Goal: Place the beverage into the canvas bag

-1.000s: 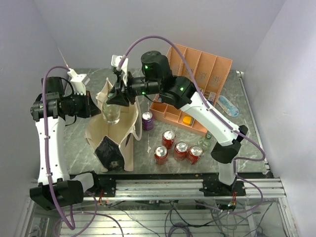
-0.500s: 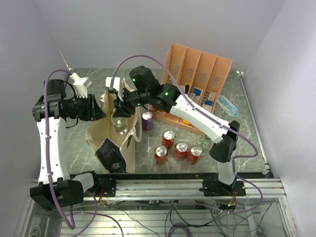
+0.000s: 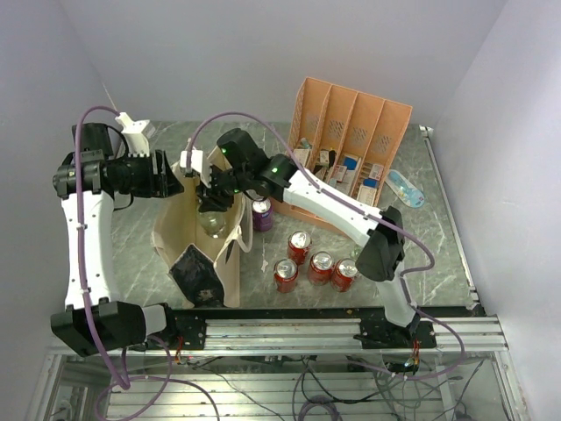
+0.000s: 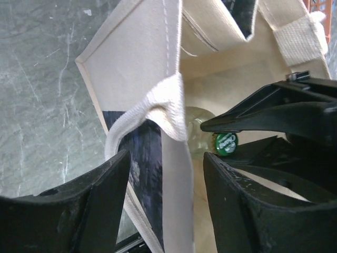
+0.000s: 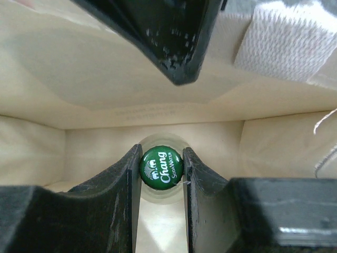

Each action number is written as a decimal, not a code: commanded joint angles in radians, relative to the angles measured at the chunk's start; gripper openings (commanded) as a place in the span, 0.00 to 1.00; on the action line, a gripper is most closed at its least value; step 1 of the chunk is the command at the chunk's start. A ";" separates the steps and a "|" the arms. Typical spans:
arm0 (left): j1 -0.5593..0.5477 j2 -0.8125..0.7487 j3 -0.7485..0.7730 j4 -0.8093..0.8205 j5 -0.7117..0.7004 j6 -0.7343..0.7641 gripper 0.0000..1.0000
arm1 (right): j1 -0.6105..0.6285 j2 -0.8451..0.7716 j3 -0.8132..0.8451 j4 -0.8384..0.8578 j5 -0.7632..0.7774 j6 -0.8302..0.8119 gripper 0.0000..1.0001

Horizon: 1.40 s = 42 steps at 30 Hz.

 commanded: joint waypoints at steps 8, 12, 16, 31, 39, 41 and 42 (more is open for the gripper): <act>0.005 0.002 -0.024 0.062 0.017 0.017 0.18 | -0.045 0.096 0.092 0.178 0.018 -0.022 0.00; 0.004 -0.018 -0.053 0.057 0.046 0.044 0.07 | -0.047 0.108 0.070 0.202 0.040 -0.032 0.00; 0.003 -0.042 -0.076 0.067 0.068 0.072 0.07 | -0.049 0.121 0.060 0.212 0.071 -0.042 0.00; 0.002 -0.042 -0.133 0.093 0.056 0.082 0.07 | -0.083 0.132 -0.087 0.288 0.041 -0.083 0.00; 0.001 -0.020 -0.137 0.051 -0.013 0.127 0.07 | -0.100 0.144 -0.132 0.459 0.132 -0.113 0.00; 0.001 -0.017 -0.138 0.042 -0.031 0.134 0.07 | -0.101 0.133 -0.168 0.528 0.166 -0.117 0.00; 0.001 -0.016 -0.137 0.039 -0.041 0.133 0.07 | -0.101 0.130 -0.181 0.555 0.185 -0.119 0.00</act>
